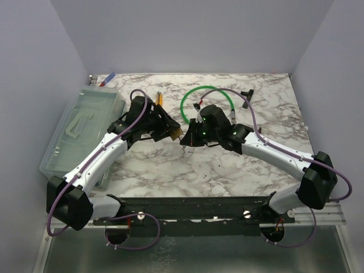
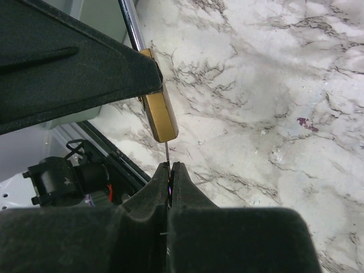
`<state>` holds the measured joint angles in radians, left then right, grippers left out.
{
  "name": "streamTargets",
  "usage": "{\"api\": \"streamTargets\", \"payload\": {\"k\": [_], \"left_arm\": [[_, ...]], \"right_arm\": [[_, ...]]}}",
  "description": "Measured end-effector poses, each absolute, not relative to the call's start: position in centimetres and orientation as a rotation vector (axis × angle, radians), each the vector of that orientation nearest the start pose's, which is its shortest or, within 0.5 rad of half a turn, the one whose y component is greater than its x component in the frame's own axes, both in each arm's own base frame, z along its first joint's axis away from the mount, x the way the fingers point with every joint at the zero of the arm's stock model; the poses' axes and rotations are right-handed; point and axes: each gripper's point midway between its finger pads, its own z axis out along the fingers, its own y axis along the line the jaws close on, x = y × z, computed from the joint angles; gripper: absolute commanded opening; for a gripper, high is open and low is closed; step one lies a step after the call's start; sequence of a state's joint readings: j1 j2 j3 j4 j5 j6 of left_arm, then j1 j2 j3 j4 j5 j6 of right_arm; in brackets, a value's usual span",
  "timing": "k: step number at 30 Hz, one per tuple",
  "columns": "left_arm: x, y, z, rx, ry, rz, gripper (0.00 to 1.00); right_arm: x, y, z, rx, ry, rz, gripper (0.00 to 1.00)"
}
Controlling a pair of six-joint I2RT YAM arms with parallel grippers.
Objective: Unlock with the key
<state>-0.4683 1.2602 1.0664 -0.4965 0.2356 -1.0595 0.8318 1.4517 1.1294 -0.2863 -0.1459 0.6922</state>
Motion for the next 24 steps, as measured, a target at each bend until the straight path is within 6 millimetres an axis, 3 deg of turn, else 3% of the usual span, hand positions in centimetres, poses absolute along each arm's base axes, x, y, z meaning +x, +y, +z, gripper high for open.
{"api": "streamTargets", "payload": {"k": [6, 24], "left_arm": [[28.82, -23.05, 21.05, -0.605, 2.398, -1.014, 0.00], [29.00, -23.12, 21.13, -0.618, 2.388, -1.024, 0.00]], "right_arm": [[24.89, 34.62, 19.27, -0.309, 2.355, 0.923, 0.00], [24.98, 34.77, 19.49, -0.236, 2.351, 1.033, 0.00]]}}
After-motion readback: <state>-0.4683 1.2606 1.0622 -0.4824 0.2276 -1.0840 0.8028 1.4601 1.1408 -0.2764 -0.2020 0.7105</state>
